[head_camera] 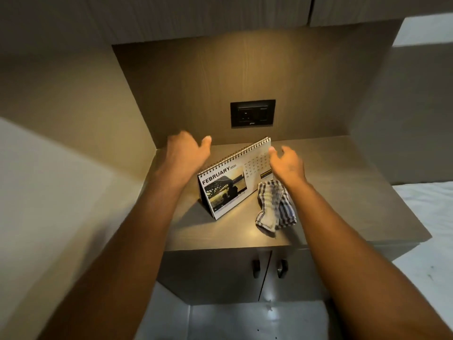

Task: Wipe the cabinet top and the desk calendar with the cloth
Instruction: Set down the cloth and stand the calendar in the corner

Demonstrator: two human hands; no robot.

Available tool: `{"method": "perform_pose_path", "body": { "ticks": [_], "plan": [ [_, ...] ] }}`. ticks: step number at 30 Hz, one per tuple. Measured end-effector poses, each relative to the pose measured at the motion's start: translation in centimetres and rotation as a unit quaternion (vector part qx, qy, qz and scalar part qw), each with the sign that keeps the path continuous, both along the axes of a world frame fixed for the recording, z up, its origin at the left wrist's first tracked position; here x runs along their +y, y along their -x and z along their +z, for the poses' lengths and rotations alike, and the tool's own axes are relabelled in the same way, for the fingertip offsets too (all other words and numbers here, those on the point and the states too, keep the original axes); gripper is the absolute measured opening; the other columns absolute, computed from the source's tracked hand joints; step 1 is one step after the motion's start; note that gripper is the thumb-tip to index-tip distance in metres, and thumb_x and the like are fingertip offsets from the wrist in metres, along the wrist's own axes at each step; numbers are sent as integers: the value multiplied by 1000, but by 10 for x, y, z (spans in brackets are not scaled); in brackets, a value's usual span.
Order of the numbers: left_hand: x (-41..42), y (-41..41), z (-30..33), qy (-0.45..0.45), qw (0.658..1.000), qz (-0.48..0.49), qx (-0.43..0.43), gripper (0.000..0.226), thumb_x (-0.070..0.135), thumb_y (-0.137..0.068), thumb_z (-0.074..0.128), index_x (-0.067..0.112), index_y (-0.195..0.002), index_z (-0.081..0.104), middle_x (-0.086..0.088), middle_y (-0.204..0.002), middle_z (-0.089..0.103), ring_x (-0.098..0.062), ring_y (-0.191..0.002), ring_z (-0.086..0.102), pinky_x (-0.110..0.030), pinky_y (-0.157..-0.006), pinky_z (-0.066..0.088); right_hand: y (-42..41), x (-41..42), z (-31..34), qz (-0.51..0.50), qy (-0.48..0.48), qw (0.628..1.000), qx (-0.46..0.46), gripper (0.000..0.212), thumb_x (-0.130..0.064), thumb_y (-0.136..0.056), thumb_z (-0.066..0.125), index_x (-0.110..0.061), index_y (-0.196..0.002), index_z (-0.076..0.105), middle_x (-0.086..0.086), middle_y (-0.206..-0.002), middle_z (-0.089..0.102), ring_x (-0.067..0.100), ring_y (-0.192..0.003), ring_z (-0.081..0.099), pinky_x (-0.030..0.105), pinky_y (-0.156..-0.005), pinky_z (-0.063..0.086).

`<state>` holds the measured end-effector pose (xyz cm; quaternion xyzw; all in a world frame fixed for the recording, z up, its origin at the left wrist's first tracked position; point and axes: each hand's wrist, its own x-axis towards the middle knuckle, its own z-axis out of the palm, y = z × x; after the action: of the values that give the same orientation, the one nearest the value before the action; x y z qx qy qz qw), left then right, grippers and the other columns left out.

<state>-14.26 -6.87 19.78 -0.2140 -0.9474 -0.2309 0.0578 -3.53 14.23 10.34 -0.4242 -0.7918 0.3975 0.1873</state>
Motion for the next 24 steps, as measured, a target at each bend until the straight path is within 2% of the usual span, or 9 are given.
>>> {"method": "perform_pose_path", "body": {
  "ticks": [2, 4, 6, 9, 12, 14, 17, 21, 24],
  "plan": [
    [-17, -3, -15, 63, 988, 43, -135, 68, 67, -93, 47, 5, -109, 69, -18, -107, 73, -30, -87, 70, -35, -74, 53, 15, 9, 21, 47, -19, 999, -14, 65, -55, -100, 38, -7, -143, 47, 18, -145, 53, 36, -130, 50, 41, -98, 42],
    [-23, -5, -32, 26, 968, 34, -247, 66, 68, -94, 44, 8, -92, 71, -13, -87, 76, -26, -71, 73, -36, -71, 58, 29, 11, 33, 74, -7, 997, -30, 61, -53, -101, 34, -4, -127, 58, 21, -133, 60, 37, -120, 55, 40, -91, 43],
    [-21, -5, -48, -50, 954, 41, -294, 65, 66, -94, 45, 7, -85, 72, -13, -77, 77, -26, -61, 72, -38, -63, 59, 40, 13, 34, 76, 28, 996, -30, 58, -53, -102, 33, -4, -111, 64, 19, -124, 64, 35, -111, 58, 40, -87, 42],
    [-15, 4, -61, -115, 955, 65, -265, 59, 62, -93, 50, 10, -78, 73, -7, -66, 75, -26, -59, 74, -37, -57, 60, 49, 16, 28, 23, 111, 994, 7, 60, -59, -95, 47, -5, -113, 66, 11, -111, 64, 29, -96, 57, 39, -81, 44],
    [-21, 26, -62, -122, 965, 102, -210, 52, 58, -93, 54, 15, -65, 63, 1, -61, 65, -19, -55, 61, -30, -55, 46, 58, 13, 26, 15, 185, 982, 30, 61, -59, -86, 63, -8, -119, 63, 6, -105, 66, 26, -91, 64, 38, -75, 52],
    [-30, 46, -62, -167, 954, 126, -214, 48, 53, -92, 59, 15, -63, 63, 2, -61, 67, -18, -55, 64, -29, -56, 50, 68, 6, 26, 40, 247, 967, 42, 58, -54, -82, 70, -11, -120, 62, 10, -110, 71, 29, -95, 69, 41, -82, 57],
    [-50, 77, -60, -223, 935, 171, -216, 37, 49, -92, 60, 18, -73, 71, 0, -76, 76, -19, -68, 73, -32, -67, 60, 92, -17, 23, 56, 311, 946, 71, 52, -46, -81, 76, -11, -119, 64, 12, -111, 74, 24, -86, 69, 38, -76, 58],
    [-68, 110, -48, -179, 942, 202, -200, 39, 46, -95, 49, 16, -88, 73, -1, -79, 72, -18, -69, 62, -30, -67, 50, 128, -57, 17, 11, 305, 948, 93, 51, -47, -76, 79, -10, -109, 66, 10, -106, 73, 25, -90, 67, 35, -67, 52],
    [-76, 131, -39, -114, 957, 206, -169, 44, 35, -101, 37, 10, -101, 73, -10, -101, 73, -28, -94, 64, -37, -93, 47, 149, -76, 18, -3, 311, 944, 107, 51, -46, -75, 80, -9, -105, 63, 10, -105, 71, 29, -94, 67, 43, -85, 57]
  ]
}}
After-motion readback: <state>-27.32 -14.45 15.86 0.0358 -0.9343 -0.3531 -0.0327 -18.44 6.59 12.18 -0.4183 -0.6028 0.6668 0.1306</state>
